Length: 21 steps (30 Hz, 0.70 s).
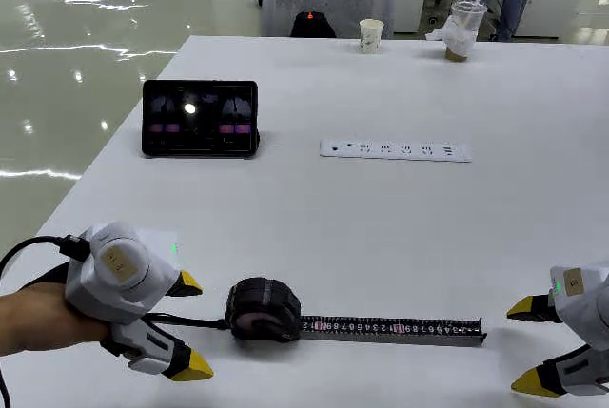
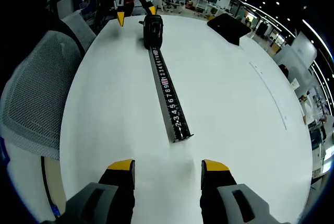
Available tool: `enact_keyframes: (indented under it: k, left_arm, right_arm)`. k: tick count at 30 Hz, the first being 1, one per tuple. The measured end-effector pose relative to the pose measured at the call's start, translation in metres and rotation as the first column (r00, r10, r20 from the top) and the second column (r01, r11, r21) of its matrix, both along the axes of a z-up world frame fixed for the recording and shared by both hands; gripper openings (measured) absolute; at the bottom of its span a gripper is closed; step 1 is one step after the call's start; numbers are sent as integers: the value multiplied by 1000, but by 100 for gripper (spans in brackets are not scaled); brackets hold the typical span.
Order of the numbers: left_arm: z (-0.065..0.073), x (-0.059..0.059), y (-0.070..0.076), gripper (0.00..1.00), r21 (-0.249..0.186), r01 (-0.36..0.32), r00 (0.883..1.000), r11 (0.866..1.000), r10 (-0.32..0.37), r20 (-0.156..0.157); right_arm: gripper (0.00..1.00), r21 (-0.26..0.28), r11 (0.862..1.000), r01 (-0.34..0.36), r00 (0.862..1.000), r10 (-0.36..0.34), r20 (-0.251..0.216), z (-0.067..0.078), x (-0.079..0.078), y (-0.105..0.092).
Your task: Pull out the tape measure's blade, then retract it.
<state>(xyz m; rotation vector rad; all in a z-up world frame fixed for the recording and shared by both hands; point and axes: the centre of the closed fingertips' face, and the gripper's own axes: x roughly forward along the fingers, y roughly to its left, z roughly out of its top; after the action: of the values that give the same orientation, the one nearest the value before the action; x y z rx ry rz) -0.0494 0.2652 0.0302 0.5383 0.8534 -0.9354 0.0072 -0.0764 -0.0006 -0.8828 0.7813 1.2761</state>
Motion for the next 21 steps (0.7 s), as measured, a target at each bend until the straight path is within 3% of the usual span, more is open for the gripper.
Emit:
enact_keyframes:
  k: [12,21]
  left_arm:
    - [1,-13,-4,70,-74,-107,994,991,108,4]
    - [5,-23,-14,74,-157,-193,980,969,197,14]
  right_arm:
    - [57,62,989,134,991,-133,-27,3,-18,2]
    - [62,139,964,228,974,-224,-46,12,-30,13]
